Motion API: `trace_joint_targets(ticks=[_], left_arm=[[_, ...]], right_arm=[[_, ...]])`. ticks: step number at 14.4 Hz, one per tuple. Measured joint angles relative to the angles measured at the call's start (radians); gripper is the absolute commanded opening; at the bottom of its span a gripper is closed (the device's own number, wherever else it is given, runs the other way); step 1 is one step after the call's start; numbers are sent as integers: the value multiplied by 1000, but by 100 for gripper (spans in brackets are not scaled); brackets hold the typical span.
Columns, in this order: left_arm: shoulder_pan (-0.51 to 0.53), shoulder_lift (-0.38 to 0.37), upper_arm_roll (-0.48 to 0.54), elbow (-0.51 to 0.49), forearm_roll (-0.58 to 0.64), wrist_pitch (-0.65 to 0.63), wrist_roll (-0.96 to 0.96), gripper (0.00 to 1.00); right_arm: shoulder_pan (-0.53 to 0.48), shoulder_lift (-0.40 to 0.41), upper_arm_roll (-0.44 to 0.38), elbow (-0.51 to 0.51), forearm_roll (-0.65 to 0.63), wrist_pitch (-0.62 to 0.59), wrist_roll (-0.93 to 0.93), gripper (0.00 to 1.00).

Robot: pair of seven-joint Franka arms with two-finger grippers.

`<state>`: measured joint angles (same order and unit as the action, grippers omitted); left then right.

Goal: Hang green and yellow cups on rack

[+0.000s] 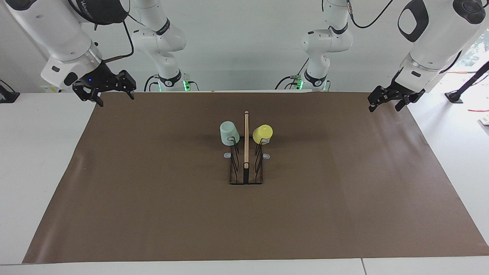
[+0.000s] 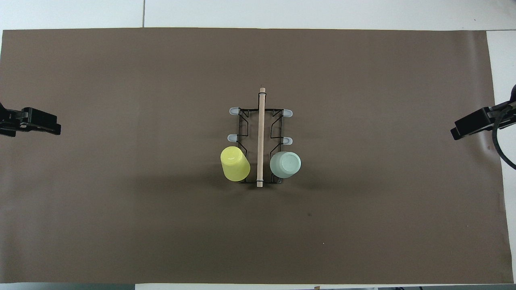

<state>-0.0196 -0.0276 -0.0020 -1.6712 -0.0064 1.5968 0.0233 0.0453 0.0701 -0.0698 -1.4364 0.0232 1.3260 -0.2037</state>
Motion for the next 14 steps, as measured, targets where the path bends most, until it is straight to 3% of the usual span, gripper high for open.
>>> trace_joint_targets(ticks=[5,14], left_arm=[[0,0,0,0,0,0,0,100],[0,0,0,0,0,0,0,100]], right_arm=[[3,-73,-34,-150,-16,74,28,100],[-1,-73,-42,-154,-36,99,136,100]])
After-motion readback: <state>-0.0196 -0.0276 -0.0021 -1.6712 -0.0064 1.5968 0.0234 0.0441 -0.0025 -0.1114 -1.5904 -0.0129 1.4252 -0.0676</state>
